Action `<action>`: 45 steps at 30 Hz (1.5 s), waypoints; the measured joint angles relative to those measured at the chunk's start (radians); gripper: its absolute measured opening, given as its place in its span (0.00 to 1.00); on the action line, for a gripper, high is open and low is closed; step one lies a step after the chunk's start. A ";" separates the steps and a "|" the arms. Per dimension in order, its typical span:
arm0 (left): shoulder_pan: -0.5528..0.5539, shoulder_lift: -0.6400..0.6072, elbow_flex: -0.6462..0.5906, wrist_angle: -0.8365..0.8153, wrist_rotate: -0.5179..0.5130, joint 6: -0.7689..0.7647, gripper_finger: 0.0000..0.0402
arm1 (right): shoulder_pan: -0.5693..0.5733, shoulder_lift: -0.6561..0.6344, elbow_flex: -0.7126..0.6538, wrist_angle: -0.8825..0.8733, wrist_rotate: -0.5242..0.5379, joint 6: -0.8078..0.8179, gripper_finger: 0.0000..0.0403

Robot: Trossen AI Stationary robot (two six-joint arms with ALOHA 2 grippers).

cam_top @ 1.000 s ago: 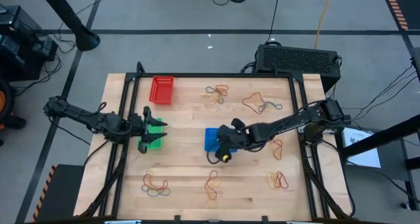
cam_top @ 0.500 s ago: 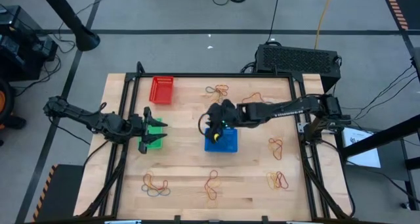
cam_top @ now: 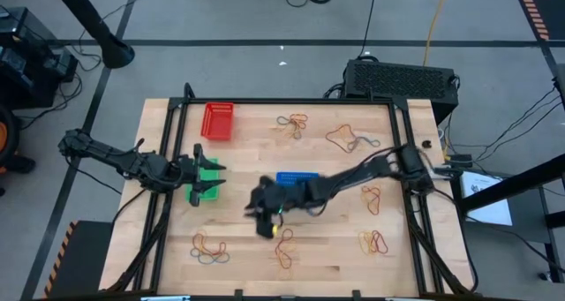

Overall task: Sort rubber bands into baskets
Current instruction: Put the blue rubber band into the blue bin

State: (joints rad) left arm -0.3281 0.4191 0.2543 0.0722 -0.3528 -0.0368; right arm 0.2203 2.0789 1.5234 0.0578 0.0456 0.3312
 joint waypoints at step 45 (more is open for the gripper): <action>0.001 0.000 0.000 -0.022 -0.049 0.023 0.48 | 0.102 0.625 0.697 -0.143 -0.236 -0.294 0.21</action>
State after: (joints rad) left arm -0.3275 0.4193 0.2546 0.0502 -0.4019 -0.0135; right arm 0.3225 2.7041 2.2200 -0.0857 -0.1905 0.0373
